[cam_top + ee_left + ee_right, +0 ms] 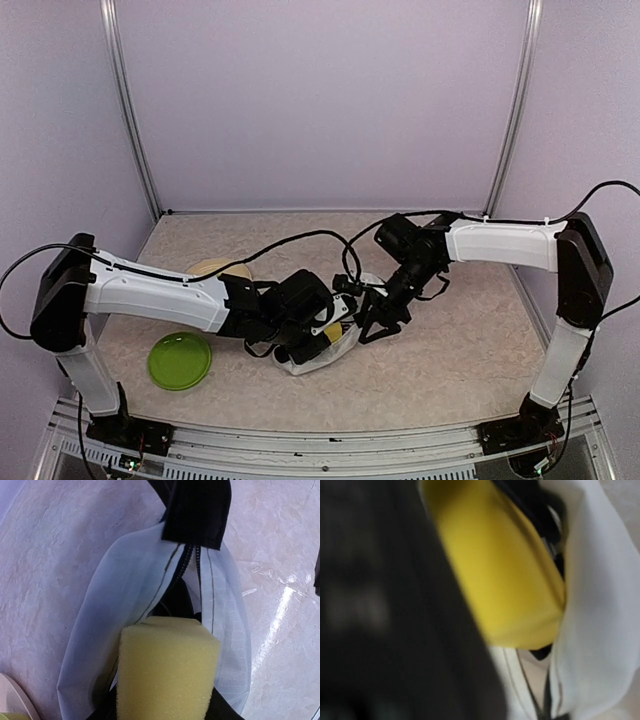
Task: Sort the hair-cutting tools
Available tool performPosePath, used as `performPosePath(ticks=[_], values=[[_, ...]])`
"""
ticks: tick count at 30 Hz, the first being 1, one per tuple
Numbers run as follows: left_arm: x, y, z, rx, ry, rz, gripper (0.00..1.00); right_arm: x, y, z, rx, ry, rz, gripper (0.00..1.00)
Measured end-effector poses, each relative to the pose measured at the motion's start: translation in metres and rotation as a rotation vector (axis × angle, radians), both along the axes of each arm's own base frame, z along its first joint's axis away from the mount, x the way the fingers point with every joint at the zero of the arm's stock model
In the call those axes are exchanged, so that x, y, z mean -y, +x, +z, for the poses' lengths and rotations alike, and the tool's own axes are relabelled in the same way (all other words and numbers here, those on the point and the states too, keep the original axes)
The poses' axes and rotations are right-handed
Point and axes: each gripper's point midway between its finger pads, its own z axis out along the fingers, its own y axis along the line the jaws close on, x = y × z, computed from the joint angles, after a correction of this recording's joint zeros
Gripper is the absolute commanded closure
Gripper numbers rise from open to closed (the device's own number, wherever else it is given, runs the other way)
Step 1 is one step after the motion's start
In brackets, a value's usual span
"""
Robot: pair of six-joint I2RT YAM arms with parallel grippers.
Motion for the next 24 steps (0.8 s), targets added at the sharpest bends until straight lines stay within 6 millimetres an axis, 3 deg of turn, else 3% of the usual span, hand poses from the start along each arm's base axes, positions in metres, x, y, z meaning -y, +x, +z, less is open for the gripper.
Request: performPosePath(ticks=[3,4,8,13,17,20,24], values=[[-0.003,0.002,-0.001,-0.009,-0.020,0.014,0.48,-0.002,0.004,-0.002,0.008,0.006,-0.020,0.44],[-0.004,0.002,0.000,-0.013,-0.028,0.016,0.40,-0.003,0.005,-0.001,0.011,0.007,-0.024,0.44],[-0.009,0.001,0.018,-0.023,-0.084,0.023,0.34,-0.008,0.013,0.005,0.035,0.020,-0.041,0.45],[-0.011,0.006,0.055,0.008,-0.181,0.041,0.34,-0.014,0.026,0.022,0.076,0.029,-0.070,0.49],[-0.015,0.018,0.086,0.038,-0.272,0.073,0.38,-0.012,0.030,0.020,0.091,0.009,-0.095,0.54],[-0.018,0.029,0.092,0.017,-0.322,0.099,0.40,-0.008,0.035,0.022,0.138,-0.005,-0.110,0.59],[-0.029,0.041,0.081,-0.036,-0.352,0.122,0.44,-0.001,0.039,0.039,0.252,0.017,-0.107,0.65]])
